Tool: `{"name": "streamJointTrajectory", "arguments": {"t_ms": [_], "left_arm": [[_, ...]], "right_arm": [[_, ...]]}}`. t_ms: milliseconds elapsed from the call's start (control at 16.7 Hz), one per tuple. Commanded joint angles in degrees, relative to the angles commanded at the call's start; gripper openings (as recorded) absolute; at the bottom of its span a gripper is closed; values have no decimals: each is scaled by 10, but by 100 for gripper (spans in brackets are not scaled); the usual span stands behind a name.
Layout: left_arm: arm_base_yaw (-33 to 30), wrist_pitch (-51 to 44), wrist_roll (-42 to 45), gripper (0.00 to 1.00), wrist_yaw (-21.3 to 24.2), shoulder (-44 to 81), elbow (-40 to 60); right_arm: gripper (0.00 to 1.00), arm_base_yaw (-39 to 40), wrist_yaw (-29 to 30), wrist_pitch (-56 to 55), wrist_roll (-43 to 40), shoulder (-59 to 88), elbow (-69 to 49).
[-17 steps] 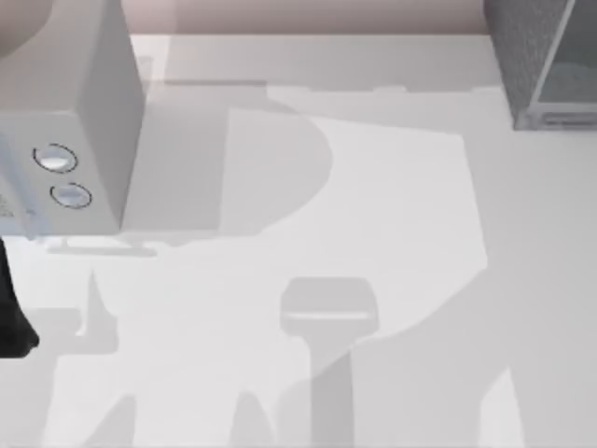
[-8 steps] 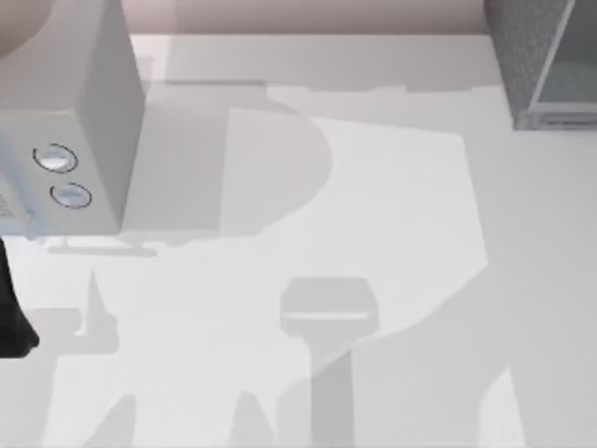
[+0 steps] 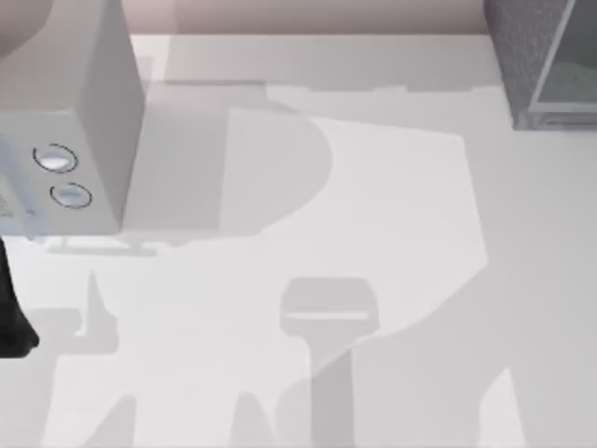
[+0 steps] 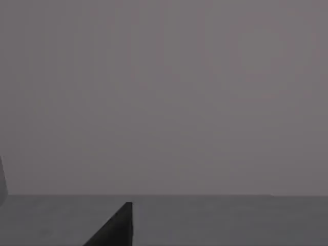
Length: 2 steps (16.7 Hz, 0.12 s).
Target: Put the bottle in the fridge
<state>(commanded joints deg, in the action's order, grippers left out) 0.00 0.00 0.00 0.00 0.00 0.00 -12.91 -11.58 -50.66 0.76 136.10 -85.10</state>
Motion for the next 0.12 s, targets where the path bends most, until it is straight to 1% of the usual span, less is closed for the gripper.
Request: {"name": "streamJointTrajectory", "arguments": {"t_ms": [120], "left_arm": [[0,0,0,100,0,0,0]], "right_arm": [[100,0,0,0,0,0,0]]}}
